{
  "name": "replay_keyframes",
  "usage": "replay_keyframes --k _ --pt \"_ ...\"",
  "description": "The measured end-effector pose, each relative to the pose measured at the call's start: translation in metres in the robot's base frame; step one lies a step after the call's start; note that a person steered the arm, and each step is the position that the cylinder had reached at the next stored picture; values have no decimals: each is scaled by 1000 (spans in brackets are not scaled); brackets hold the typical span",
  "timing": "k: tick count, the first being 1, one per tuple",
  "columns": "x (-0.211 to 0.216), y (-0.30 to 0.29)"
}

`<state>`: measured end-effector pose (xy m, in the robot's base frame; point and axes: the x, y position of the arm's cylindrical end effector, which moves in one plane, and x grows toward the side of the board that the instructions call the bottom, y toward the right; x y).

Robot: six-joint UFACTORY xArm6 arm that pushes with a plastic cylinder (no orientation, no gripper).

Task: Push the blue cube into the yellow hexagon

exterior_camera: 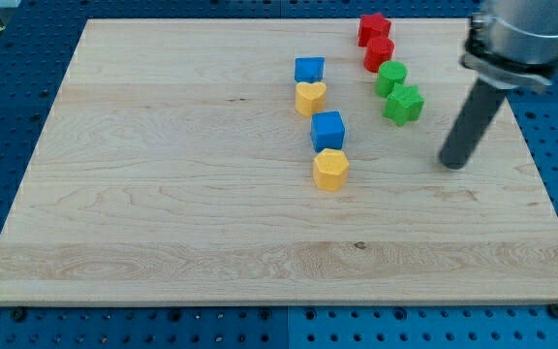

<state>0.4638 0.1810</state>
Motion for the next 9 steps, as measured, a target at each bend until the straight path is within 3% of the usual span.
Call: replay_keyframes --k 2,4,5,9 --pt "-46 -75" --pt "-84 -114" --pt "-86 -137" --pt "-15 -138"
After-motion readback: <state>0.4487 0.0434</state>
